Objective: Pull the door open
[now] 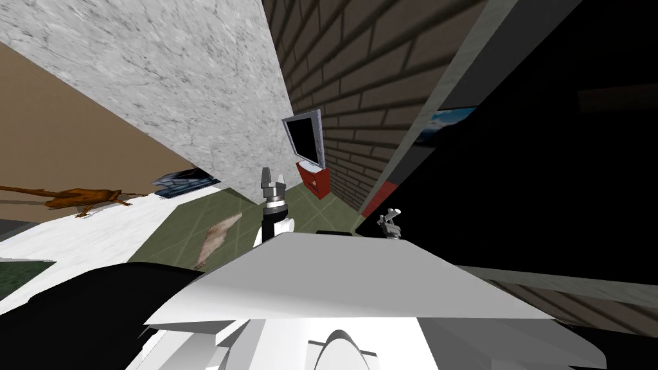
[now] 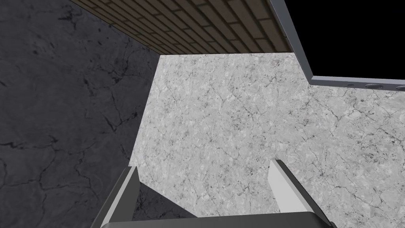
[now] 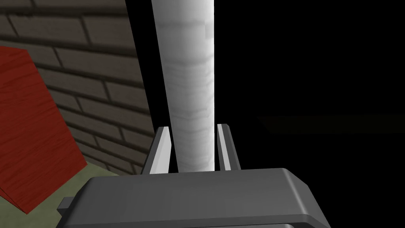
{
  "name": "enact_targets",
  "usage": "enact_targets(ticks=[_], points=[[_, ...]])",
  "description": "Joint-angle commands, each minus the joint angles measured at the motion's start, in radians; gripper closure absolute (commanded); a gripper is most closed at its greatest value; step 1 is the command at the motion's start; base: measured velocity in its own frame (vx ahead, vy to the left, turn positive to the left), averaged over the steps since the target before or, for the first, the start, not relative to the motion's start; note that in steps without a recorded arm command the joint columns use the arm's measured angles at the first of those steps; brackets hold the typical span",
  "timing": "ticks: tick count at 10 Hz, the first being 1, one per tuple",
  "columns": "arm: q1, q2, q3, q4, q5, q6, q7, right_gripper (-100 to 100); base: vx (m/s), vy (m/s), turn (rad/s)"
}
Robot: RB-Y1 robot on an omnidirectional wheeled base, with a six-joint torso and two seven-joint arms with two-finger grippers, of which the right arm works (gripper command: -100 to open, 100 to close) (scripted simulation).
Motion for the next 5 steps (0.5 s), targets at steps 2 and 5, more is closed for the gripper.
enact_targets(ticks=[2,5], points=[[0.017,-0.023,0.038,0.0,0.023,-0.027,-0.029,100,-0.261,-0.006,0.084],[0.033,-0.046,0.073,-0.007,0.044,-0.052,-0.055,100,-0.246,-0.024,0.086]])
